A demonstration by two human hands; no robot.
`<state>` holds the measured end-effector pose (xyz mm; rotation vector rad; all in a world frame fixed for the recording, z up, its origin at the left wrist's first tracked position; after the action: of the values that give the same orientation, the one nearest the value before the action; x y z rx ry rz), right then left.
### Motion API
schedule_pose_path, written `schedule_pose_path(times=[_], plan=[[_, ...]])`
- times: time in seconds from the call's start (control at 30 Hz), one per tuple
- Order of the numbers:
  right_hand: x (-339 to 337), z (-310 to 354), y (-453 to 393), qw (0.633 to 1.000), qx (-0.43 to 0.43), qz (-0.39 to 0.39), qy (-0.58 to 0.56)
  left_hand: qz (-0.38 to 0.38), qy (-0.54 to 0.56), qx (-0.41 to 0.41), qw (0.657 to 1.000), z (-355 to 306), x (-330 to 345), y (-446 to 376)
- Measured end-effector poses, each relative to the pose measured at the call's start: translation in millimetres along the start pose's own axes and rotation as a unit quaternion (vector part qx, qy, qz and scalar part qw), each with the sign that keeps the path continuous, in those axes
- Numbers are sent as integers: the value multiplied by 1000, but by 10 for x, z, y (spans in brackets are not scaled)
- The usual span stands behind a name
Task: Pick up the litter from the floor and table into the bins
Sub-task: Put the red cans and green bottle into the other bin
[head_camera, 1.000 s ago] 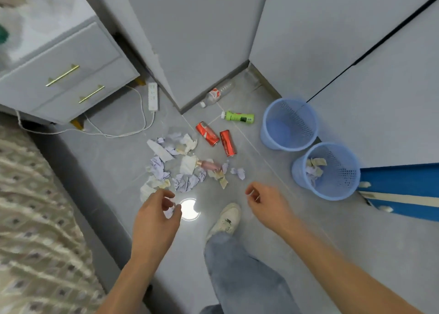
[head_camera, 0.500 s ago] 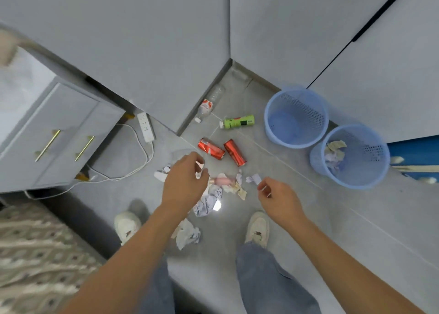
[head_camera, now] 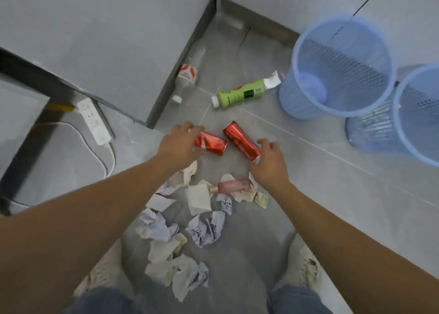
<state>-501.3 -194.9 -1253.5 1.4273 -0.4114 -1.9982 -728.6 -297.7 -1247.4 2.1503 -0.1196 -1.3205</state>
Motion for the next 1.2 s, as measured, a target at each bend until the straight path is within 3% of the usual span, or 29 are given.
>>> schedule_pose_path(times=[0.23, 0.37, 0.53, 0.67, 0.83, 1.0, 1.2], plan=[[765, -262, -589, 996, -22, -41, 79, 2, -95, 34, 995, 474, 727, -514], [636, -279, -481, 996, -32, -77, 9, -49, -112, 30, 992, 506, 755, -505], [-103, -246, 218, 978, -22, -156, -138, -127, 34, 25, 991, 106, 245, -70], [-968, -275, 652, 949, -27, -233, -211, -183, 221, 63, 956, -610, -504, 126], [-2057, -491, 365, 929, 24, -281, -237, -227, 259, 115, 932, -1749, -1346, -254], [-2553, -654, -345, 948, 60, -278, -141, -169, 158, 109, 967, -2596, -1646, -897], [-2636, -737, -893, 967, 43, -245, -54, -76, 19, 40, 996, -2773, -1410, -1359]])
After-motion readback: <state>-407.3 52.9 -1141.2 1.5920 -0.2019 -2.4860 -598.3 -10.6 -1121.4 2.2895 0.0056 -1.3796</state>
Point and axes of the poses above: each hand's wrist, its own y-axis away from the middle knuckle, its own x-axis out of the palm, z = x × y, the point moved 2 cm from there along -y, towards the middle knuckle, and after that the axes turned 4 degrees about x, right-handed, at the moved point
